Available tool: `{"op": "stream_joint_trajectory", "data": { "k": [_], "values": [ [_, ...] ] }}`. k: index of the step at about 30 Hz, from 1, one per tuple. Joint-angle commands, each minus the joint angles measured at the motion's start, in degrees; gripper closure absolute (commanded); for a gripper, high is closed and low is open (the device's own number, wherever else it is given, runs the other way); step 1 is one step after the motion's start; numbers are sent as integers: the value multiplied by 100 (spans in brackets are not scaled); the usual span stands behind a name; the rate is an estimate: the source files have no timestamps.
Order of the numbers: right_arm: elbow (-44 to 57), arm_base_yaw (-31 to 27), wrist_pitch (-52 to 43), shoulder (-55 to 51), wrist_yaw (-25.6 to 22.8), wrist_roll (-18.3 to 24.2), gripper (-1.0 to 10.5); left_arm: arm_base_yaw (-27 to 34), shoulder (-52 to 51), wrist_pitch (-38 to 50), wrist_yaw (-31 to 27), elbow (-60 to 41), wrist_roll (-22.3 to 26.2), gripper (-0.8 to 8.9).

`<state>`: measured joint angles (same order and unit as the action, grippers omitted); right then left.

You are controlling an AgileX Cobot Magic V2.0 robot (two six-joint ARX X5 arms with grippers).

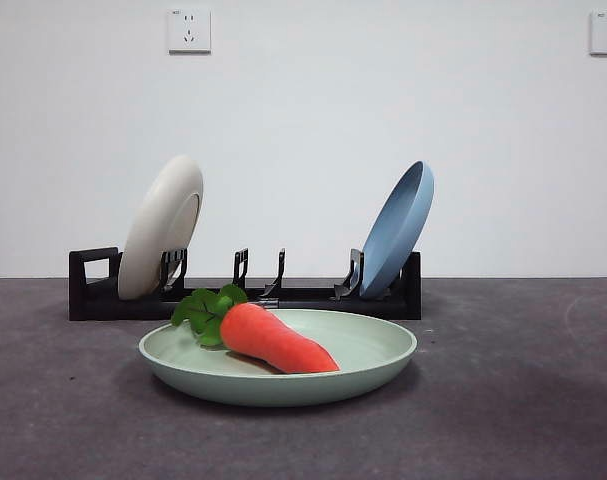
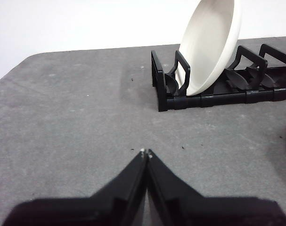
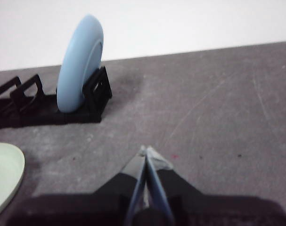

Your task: Take the green plate from the plate rack,put the plate on the table,take the carrot from the table,put the carrot in the plate

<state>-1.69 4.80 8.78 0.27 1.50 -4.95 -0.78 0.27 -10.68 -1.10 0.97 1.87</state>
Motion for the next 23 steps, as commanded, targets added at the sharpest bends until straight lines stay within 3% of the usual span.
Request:
{"op": "stream_joint_trajectory", "data": {
  "k": [1, 6, 9, 23],
  "values": [
    [125, -7, -46, -22, -4, -125, 945, 15, -15, 26, -7, -76, -37, 816],
    [136, -7, 162, -22, 9, -203, 945, 15, -15, 26, -7, -76, -37, 816],
    [136, -9, 157, -22, 0, -540, 945, 15, -15, 26, -7, -76, -37, 816],
    [133, -9, 157, -17, -13, -535, 945, 15, -15, 26, -7, -76, -37, 816]
  ]
}}
